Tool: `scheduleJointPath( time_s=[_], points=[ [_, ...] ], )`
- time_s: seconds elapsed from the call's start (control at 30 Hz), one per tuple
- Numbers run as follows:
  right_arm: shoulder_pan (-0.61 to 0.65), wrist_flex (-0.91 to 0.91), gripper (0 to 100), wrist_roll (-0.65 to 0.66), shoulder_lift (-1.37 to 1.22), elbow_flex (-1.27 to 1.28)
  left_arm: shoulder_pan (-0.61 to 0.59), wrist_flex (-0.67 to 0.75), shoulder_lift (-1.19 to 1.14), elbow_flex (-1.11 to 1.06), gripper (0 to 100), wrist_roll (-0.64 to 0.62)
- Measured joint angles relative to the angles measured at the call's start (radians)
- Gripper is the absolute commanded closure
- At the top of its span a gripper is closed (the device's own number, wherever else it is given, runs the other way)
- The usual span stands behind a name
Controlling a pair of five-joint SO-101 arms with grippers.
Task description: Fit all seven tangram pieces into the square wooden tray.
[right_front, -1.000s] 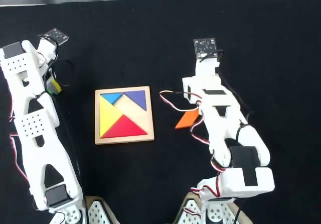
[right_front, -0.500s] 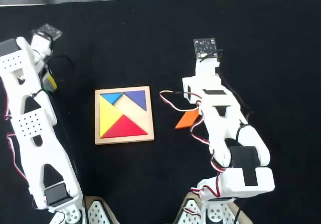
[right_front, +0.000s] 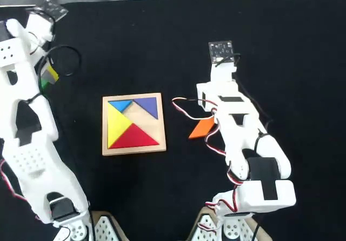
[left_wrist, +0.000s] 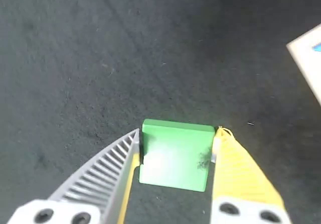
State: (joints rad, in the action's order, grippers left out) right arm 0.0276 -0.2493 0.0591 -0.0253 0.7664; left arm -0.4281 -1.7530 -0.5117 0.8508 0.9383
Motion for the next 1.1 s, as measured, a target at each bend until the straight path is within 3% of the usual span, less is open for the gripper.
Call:
scheduleJointPath(
  time_s=[0.27,0.43,0.63,0.83,1.1],
  points=[
    [-0.006,0.0,97.5,0.0,0.0,0.0,0.155,0.0,0.308,-0.318,80,-0.115],
    [-0.049,0.0,97.5,0.0,0.0,0.0,0.318,-0.002,0.47,-0.512,80,-0.204],
    [-0.063,0.0,97.6,0.0,0.0,0.0,0.532,0.018,0.497,-0.672,80,-0.353],
    [-0.063,0.0,97.6,0.0,0.0,0.0,0.598,0.229,0.497,-0.819,80,-0.549],
    [-0.063,0.0,97.6,0.0,0.0,0.0,0.606,0.525,0.497,-1.096,80,-0.575]
  ],
)
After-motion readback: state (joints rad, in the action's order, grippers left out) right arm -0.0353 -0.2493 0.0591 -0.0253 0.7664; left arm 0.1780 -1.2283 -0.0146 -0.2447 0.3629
